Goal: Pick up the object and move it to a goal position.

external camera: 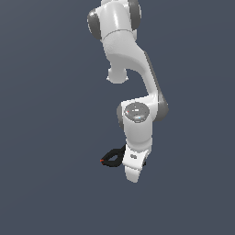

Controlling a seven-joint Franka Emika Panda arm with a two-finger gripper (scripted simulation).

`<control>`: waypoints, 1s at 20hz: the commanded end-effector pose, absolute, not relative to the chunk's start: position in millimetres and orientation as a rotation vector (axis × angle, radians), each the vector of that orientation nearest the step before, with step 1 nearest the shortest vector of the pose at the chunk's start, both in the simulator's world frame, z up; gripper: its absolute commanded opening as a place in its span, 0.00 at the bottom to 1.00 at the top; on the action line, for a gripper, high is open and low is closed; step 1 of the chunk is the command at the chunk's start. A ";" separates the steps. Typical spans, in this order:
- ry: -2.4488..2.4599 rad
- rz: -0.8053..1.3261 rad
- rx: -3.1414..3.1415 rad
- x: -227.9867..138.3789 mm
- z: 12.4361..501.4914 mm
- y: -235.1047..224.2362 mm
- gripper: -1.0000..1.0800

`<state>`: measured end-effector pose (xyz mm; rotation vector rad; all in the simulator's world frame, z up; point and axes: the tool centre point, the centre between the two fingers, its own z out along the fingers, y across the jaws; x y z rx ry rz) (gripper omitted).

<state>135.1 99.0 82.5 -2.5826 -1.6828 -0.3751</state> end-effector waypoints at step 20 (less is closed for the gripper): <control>-1.684 -0.383 -2.582 124.6 232.9 -97.4 0.00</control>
